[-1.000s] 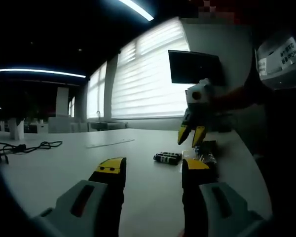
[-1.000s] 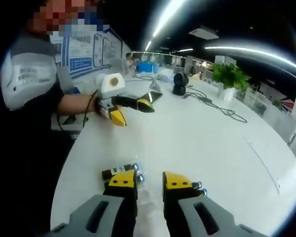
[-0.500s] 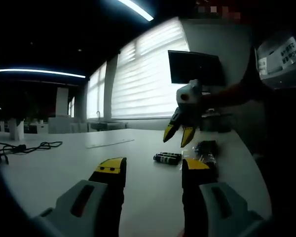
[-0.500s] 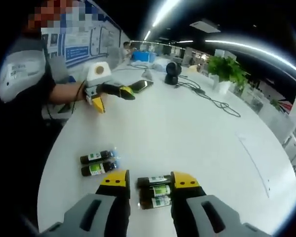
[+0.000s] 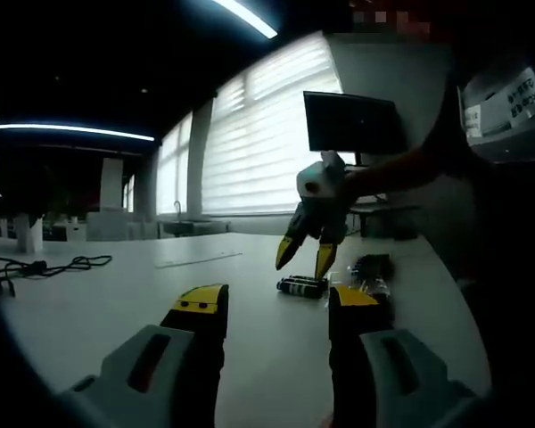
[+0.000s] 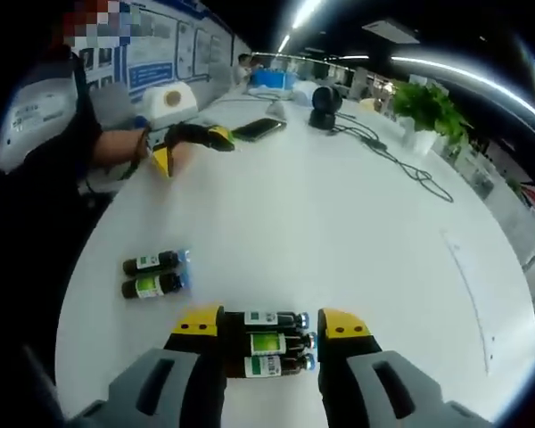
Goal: Grip medicine bottles put into box
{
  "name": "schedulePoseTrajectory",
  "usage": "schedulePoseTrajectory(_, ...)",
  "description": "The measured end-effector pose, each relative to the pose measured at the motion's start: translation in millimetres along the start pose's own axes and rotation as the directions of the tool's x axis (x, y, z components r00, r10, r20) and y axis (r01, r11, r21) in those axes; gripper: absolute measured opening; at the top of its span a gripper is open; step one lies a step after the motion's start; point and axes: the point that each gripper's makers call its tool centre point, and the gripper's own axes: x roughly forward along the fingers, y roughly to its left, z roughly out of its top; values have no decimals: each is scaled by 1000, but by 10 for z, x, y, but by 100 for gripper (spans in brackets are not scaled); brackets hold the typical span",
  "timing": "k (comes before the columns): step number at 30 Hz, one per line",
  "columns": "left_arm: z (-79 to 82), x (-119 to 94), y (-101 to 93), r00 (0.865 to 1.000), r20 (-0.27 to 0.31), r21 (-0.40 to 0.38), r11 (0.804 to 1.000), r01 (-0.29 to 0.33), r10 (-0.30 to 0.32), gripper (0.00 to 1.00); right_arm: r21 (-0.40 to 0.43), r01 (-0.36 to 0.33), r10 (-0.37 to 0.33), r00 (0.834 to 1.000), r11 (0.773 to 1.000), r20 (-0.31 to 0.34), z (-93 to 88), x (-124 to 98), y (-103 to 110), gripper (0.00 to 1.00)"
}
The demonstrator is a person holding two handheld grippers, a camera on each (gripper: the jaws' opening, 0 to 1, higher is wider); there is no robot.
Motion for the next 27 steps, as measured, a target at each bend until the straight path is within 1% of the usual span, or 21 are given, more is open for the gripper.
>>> schedulePoseTrajectory(4,1,-1,0,1000,1,0,1000,1,-1,38,15,-48,48,999,999,-6,5,48,54,37)
schedulePoseTrajectory(6,4,-2,-2,1000,2,-2,1000,2,-2,38,17,-55,55,998,998,-3,7,68,55,38)
schedulePoseTrajectory(9,7,-2,-4,1000,3,-2,1000,4,-4,38,6,-52,52,998,999,-18,-32,86,42,38)
schedulePoseTrajectory(13,9,-2,-3,1000,4,-3,1000,4,-4,38,-1,-69,69,997,998,-39,-77,100,88,38)
schedulePoseTrajectory(22,10,-3,-5,1000,4,-3,1000,6,-6,38,-18,-73,72,996,997,-55,-99,130,101,40)
schedulePoseTrajectory(27,10,-4,-4,1000,4,-4,1000,5,-5,38,-49,-73,69,995,996,-76,-148,162,117,40)
